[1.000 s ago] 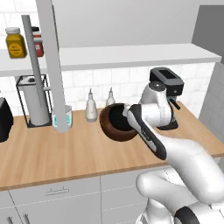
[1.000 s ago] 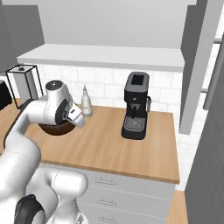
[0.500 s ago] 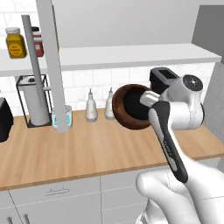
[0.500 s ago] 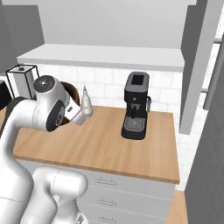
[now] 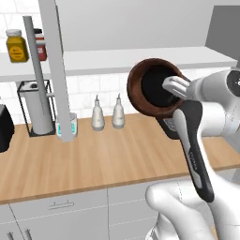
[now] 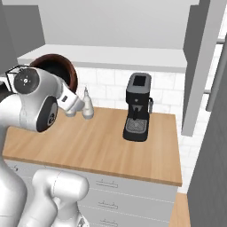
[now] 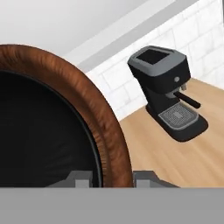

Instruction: Pick up the bowls on the counter and stack them on top of one another in the open cabinet. Place the smaller bowl on top of the larger bowl.

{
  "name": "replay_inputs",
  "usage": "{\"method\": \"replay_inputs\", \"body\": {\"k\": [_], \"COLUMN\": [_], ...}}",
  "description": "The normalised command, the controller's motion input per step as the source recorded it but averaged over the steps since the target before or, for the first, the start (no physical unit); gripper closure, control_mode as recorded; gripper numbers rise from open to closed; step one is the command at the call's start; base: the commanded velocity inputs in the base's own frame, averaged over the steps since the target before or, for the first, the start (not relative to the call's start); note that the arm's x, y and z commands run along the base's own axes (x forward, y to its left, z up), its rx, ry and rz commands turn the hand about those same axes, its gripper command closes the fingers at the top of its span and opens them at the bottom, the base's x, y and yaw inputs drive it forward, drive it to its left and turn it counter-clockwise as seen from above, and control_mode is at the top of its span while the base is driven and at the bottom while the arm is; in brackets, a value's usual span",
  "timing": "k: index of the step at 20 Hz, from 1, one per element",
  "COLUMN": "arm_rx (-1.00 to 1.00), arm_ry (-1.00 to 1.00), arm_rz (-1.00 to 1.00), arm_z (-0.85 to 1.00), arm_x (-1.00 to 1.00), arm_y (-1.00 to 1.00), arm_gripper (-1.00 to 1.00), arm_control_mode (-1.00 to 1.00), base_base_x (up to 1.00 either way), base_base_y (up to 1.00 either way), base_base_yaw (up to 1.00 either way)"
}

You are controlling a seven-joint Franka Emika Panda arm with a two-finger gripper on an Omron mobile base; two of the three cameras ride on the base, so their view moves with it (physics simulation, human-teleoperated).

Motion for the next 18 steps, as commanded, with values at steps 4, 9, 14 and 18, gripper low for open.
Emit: {"method": "replay_inputs", "body": {"k": [4, 9, 14, 18], "arm_rx": [-0.07, -0.22, -0.23, -0.13], "arm_ry": [-0.15, 0.11, 0.21, 0.07], "arm_rz": [0.00, -0.01, -0.03, -0.03], "arm_z": [1.00, 0.72, 0.51, 0.38], "arm_x": [0.02, 0.38, 0.38, 0.17], "arm_y": [0.00, 0.00, 0.04, 0.02], "arm_gripper": [1.00, 1.00, 1.00, 1.00], "arm_control_mode": [-1.00, -1.00, -1.00, -1.00], "base_base_x": [0.00, 0.00, 0.00, 0.00], "base_base_y": [0.00, 0.00, 0.00, 0.00], "base_base_yaw": [0.00, 0.00, 0.00, 0.00]}}
